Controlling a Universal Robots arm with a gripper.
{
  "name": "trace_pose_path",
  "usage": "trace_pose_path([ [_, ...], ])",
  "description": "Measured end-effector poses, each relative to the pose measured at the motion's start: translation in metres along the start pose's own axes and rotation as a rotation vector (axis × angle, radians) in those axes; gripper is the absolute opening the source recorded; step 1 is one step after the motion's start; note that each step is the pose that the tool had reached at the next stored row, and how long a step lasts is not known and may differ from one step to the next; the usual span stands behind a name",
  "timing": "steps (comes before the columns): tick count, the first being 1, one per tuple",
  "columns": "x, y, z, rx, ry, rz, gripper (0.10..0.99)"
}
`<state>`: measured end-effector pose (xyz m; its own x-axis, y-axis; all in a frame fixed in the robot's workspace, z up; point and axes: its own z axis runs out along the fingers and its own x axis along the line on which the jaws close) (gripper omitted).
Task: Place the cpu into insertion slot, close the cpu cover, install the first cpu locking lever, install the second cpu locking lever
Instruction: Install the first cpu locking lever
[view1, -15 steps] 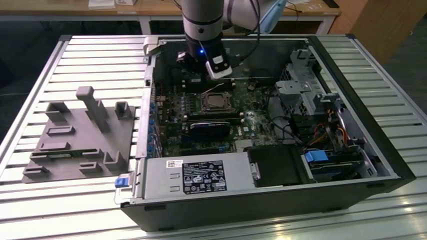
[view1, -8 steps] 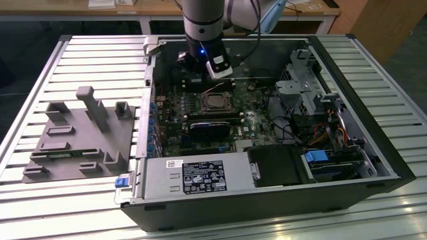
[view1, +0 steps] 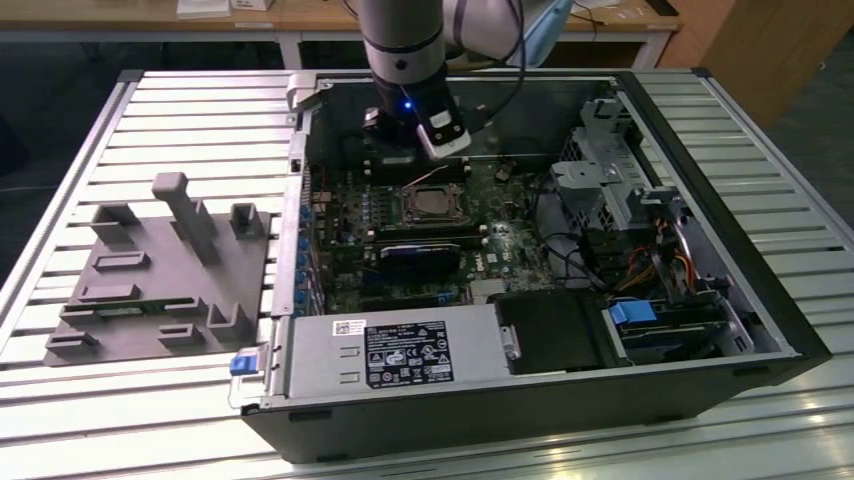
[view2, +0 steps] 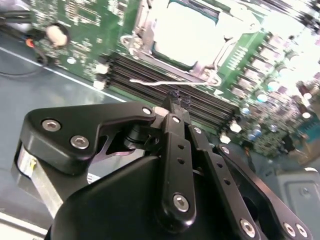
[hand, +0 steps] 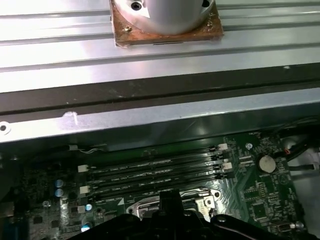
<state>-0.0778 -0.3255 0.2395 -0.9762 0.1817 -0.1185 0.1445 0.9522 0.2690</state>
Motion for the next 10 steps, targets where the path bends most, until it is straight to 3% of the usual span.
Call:
trace_pose_path([
  [2, -0.0001, -0.0008, 0.0003, -0.004, -0.0195, -0.005, 0.102],
  [4, -0.0001, -0.0016, 0.0010, -0.008, -0.0301, -0.007, 0.102],
  [10, 0.0004, -0.0039, 0.0059, -0.027, -0.0356, -0.006, 0.102],
])
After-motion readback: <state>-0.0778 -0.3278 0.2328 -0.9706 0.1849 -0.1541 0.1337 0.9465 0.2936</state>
